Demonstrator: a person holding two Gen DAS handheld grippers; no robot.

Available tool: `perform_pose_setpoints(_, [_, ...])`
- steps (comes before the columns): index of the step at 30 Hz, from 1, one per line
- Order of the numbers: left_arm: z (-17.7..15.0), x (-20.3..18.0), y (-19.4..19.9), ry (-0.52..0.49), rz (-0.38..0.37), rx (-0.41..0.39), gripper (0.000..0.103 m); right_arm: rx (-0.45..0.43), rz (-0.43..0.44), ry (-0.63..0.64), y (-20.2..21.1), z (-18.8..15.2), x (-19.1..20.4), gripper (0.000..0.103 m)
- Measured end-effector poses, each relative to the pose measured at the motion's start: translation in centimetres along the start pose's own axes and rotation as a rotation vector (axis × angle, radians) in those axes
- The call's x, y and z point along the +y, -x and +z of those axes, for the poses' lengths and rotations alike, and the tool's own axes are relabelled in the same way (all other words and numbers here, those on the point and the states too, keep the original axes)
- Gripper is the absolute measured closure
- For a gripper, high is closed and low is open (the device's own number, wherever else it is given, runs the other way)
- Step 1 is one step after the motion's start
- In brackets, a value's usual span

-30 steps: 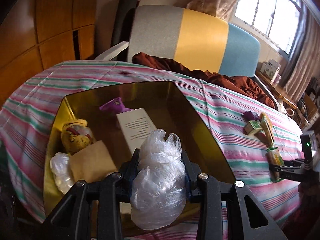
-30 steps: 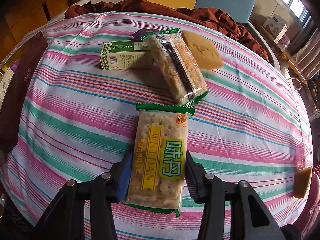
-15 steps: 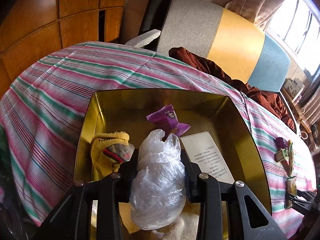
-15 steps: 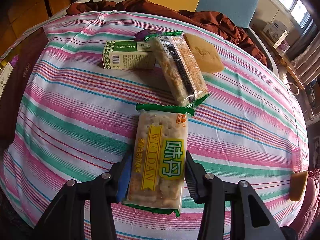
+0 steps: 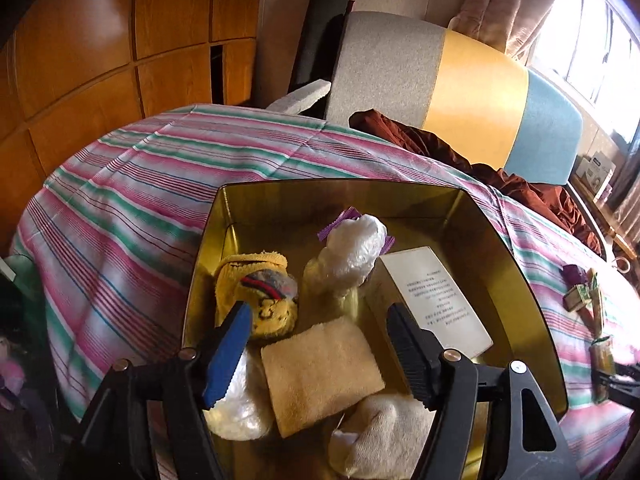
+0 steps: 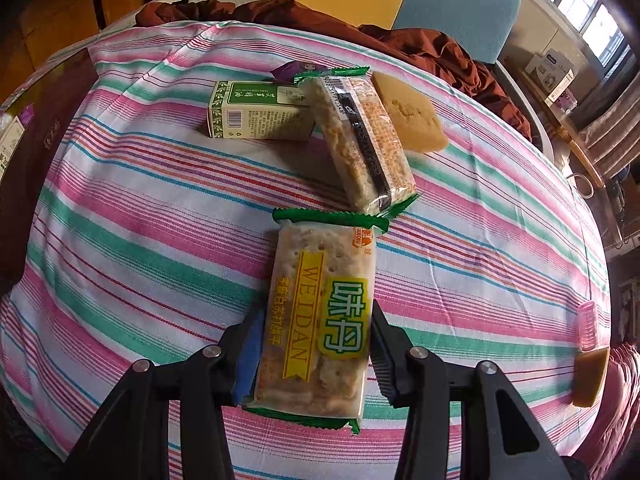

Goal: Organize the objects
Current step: 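Carry the plastic bag into the gold tray and open the left tool while the right tool holds the packet, then lower the WEIDAN cracker packet into the gold tray and open the right tool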

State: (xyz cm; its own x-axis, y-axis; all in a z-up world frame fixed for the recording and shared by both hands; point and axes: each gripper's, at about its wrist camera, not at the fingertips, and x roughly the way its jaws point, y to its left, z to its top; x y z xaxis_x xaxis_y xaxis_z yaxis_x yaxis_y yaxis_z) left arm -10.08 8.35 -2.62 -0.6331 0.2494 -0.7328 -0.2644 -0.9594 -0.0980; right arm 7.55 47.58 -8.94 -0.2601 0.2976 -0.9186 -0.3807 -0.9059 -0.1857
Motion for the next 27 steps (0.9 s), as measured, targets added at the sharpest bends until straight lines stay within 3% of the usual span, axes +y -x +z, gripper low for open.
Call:
perform_pose_setpoints(11, [-3.2,-1.6,5.4,-0.052,0.01,-0.102,0.022,0.002,-0.038,-0.006,0.4,0.1,0.5,0.055])
perform_pose_setpoints(14, [-3.5,-1.5,6.2,-0.055,0.003,-0.106,0.021,-0.008,0.043,-0.048,0.3,1.5,0.4,0.055])
perform_pose_setpoints(18, [-4.2,-1.2,6.8,-0.07,0.017,-0.111,0.021,-0.088,0.134,-0.039,2.5,3.4,3.3,0.055])
perform_pose_setpoints(27, [-5.2,-0.1,7.3,-0.05,0.017,-0.109,0.02,-0.251,0.359,0.066,10.9,5.9,15.1,0.055])
